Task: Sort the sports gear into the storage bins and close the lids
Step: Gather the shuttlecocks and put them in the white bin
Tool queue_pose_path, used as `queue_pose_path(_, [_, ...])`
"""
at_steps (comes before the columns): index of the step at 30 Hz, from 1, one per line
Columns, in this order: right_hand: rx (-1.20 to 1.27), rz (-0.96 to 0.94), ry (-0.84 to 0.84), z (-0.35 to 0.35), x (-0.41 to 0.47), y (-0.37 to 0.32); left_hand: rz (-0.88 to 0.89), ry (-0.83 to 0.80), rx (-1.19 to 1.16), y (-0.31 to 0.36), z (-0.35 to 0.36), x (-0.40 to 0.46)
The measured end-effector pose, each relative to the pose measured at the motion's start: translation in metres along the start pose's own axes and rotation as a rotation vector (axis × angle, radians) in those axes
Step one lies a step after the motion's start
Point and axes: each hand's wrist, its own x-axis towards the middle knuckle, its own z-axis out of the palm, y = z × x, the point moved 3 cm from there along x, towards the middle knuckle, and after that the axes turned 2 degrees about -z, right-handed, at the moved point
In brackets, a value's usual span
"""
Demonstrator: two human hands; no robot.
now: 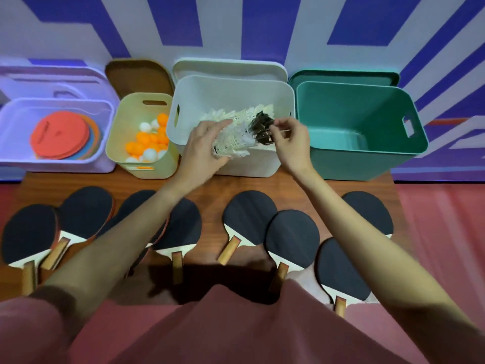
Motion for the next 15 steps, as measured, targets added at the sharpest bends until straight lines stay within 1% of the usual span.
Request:
queue_pose_path(3, [-0.080,-0.095,-0.059,0.013,0.015,-0.020,-0.020,-0.017,0.100,-0.010,-0.014,0.033])
queue_pose_path(6, [-0.152,-0.145,-0.142,0.032,0.028,-0.027,-0.048,-0.095,0.150,-0.025,-0.015,0.058])
queue_pose_path(9, [-0.322,-0.055,-0.208,0.050,0.040,-0.014,-0.047,-0.195,0.172,-0.040,-0.006,0.077])
queue_pose_path(12, [-0.509,0.032,-0.233,0.064,0.051,0.001,-0.054,-0.275,0.184,-0.055,0.008,0.088])
queue_pose_path(15, [-0.540,0.092,-0.278,0.078,0.062,0.022,-0.054,-0.332,0.191,-0.067,0.022,0.094])
